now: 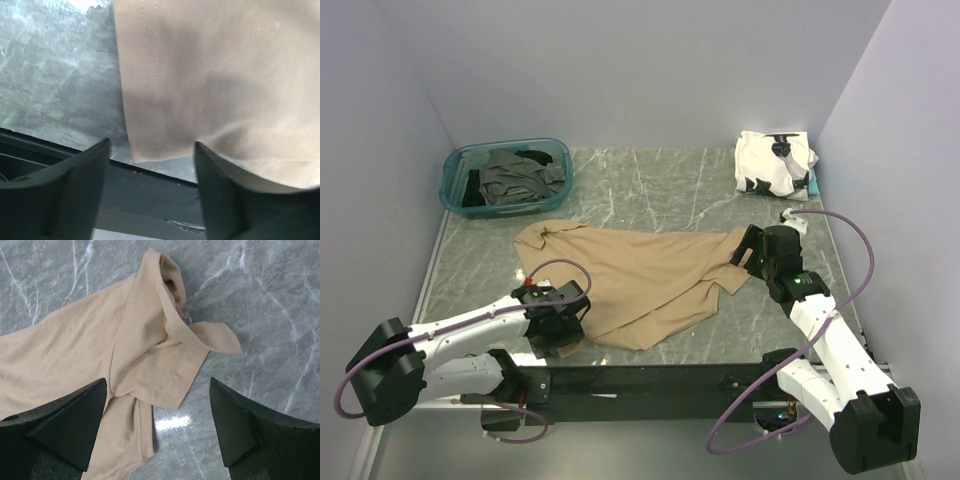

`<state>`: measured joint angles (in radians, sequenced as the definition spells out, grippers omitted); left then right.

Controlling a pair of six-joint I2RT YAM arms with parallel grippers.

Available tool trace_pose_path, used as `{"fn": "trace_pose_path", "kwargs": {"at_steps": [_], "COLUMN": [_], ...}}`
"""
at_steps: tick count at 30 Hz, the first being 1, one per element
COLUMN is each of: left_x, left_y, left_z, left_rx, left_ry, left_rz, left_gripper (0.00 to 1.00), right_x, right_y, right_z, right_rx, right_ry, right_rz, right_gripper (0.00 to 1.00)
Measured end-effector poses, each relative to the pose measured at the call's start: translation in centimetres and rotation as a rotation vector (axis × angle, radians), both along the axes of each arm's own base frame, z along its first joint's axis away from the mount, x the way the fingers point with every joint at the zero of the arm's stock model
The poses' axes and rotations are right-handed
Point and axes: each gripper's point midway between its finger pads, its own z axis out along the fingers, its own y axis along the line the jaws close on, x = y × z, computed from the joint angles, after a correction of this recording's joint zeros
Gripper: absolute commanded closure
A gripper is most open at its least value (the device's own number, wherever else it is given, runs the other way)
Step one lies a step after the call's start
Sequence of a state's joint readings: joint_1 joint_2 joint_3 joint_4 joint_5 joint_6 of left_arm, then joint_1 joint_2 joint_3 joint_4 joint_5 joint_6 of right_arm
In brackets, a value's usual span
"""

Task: Fold and stack the t-shirts
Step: Flatten the tshirt out

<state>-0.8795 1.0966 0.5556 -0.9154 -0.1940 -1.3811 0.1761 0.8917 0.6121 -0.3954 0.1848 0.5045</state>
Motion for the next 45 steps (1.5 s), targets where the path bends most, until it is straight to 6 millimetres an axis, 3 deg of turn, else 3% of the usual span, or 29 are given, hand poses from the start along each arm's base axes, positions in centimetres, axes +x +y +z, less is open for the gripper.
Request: {"fn": "trace_pose_path", "kwargs": {"at_steps": [1, 3, 8, 12, 13, 15, 23, 30, 35, 40, 45], "left_x": [0.0, 0.1, 0.2, 0.1, 0.0, 0.1, 0.3, 0.4, 0.9, 1.4, 1.6], "left_y": [0.1, 0.0, -0.2, -0.1, -0.1, -0.3, -0.7, -0.6, -0.6, -0.2, 0.1], "left_z": [-0.1, -0.3, -0.9, -1.0, -1.1, -1.1, -1.0, -0.9, -0.7, -0.6, -0.6], "left_rx": [0.007, 0.010, 0.008, 0.023, 0.026, 0.023, 0.031, 0.015, -0.027, -0.032, -0.042], "left_ry": [0.003, 0.002, 0.003, 0.018, 0.023, 0.028, 0.037, 0.014, -0.046, -0.102, -0.133], "left_rz": [0.001, 0.000, -0.009, -0.020, -0.026, -0.031, -0.046, -0.046, -0.042, -0.033, -0.025], "left_gripper": [0.39, 0.46, 0.48, 0.62, 0.79, 0.99, 0.99, 0.99, 0.99, 0.99, 0.99], "right_x": [0.0, 0.0, 0.0, 0.1, 0.1, 0.1, 0.1, -0.7, -1.2, -1.8, -1.9], "right_y": [0.0, 0.1, 0.1, 0.1, 0.1, 0.1, -0.4, -2.8, -4.4, -4.1, -3.9], "right_z": [0.0, -0.1, -0.4, -0.3, -0.3, -0.3, -0.6, -1.5, -4.0, -6.7, -8.1], "right_rx": [0.001, 0.002, 0.002, 0.002, 0.002, 0.002, -0.015, -0.040, -0.040, -0.029, -0.036], "right_ry": [0.001, 0.006, 0.014, 0.012, 0.011, 0.010, 0.019, 0.070, 0.179, 0.301, 0.358], "right_rz": [0.001, 0.003, 0.005, 0.005, 0.005, 0.004, -0.021, -0.144, -0.200, -0.185, -0.170], "right_gripper": [0.11, 0.11, 0.11, 0.11, 0.11, 0.11, 0.11, 0.11, 0.22, 0.27, 0.31]}}
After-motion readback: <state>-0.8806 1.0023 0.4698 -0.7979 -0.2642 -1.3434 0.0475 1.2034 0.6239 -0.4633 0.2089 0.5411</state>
